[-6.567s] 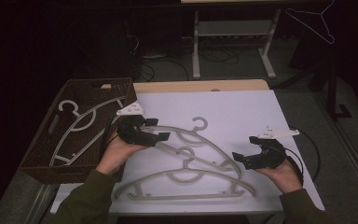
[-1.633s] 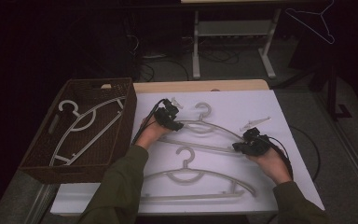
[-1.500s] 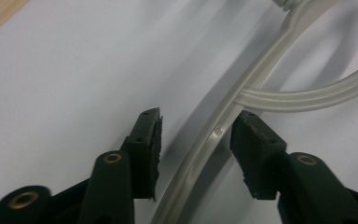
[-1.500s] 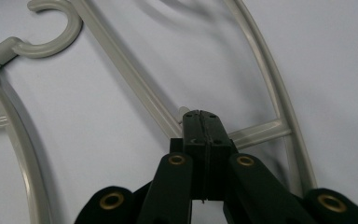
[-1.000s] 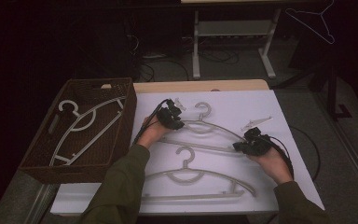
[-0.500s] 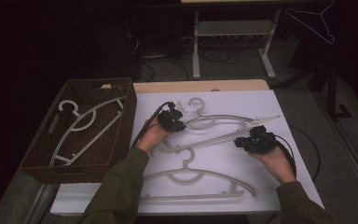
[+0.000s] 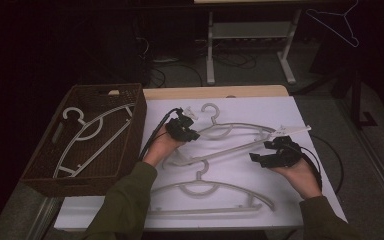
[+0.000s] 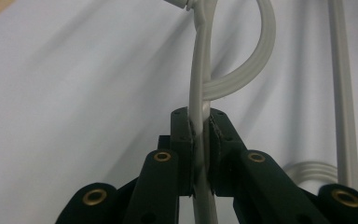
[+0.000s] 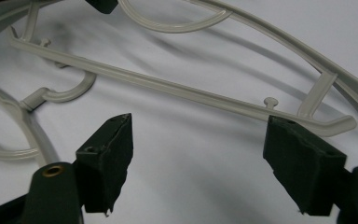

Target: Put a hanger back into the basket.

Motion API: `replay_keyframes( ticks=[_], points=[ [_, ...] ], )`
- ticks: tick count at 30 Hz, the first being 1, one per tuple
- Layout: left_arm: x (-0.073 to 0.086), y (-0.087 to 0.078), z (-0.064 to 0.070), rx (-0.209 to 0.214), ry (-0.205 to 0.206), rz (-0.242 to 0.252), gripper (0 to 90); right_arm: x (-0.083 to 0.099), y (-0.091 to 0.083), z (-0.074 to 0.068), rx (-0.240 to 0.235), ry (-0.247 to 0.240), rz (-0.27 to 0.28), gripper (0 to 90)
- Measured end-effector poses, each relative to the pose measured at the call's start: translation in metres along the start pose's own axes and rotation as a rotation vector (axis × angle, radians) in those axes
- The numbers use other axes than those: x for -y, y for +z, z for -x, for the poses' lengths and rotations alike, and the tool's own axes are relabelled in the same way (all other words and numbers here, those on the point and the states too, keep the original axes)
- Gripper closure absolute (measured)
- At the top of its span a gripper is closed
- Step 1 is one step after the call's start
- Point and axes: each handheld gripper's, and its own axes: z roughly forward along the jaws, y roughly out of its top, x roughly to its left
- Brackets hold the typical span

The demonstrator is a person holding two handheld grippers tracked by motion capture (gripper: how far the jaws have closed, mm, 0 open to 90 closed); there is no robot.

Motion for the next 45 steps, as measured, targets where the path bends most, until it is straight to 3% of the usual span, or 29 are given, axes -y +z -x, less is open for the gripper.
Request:
replay_keyframes(
  ticks=[9, 16, 26, 35, 45],
  points=[
    [-0.005, -0.026, 0.006, -0.013, -0.042, 0.010, 82.1, 0.008, -0.007, -0.003, -0.001, 0.001, 0.034, 14.8],
    [-0.005, -0.051, 0.003, -0.029, -0.074, 0.029, 82.3, 0.012, -0.012, -0.007, -0.003, -0.015, 0.058, 13.8],
    [-0.009, -0.093, 0.005, -0.086, -0.096, 0.072, 82.4, 0.017, -0.012, -0.006, 0.005, -0.009, 0.055, 13.6],
    [-0.003, -0.134, 0.001, -0.123, -0.107, 0.119, 82.4, 0.016, -0.011, -0.006, 0.006, -0.013, 0.047, 13.6],
    [0.016, -0.171, -0.010, -0.148, -0.133, 0.147, 82.4, 0.016, -0.013, -0.007, 0.013, -0.010, 0.060, 13.1]
  ],
)
